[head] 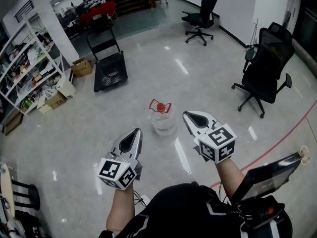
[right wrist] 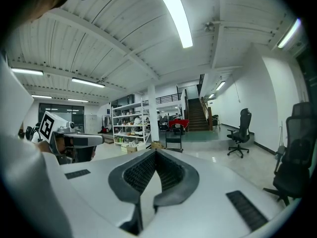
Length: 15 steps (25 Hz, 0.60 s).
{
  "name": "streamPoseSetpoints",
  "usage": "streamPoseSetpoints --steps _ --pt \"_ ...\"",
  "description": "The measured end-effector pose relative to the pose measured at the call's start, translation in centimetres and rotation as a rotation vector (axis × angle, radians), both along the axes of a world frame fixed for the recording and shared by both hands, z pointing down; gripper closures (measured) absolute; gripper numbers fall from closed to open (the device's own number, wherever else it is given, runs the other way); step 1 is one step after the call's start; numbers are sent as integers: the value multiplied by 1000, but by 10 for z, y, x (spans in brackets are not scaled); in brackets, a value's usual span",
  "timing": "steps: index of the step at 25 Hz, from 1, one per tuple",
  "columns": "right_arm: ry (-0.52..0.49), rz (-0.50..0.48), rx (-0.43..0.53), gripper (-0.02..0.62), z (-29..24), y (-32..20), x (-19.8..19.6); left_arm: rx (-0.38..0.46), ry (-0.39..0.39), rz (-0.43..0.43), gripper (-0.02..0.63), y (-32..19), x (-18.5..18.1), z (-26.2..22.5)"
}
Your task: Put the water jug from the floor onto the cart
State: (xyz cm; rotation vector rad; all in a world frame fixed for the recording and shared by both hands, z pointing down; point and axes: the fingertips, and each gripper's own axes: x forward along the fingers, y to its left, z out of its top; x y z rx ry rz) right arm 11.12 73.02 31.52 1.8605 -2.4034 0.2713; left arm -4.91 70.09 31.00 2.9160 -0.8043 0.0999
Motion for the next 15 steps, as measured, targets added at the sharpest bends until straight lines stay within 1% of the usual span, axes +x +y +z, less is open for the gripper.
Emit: streamPoseSetpoints --steps 6,10,13,15 --pt "7 44 -2 592 3 -9 -11 -5 6 45 606 -15 -15 7" --pt "-6 63 -20 592 14 -26 -12 -30 3 41 605 -35 -24 19" --pt "-10 55 -23 592 19 -46 -7 -48 5 36 605 -57 -19 26" --pt "-11 54 1 592 19 -63 2 -39 -10 33 605 -74 -10 31"
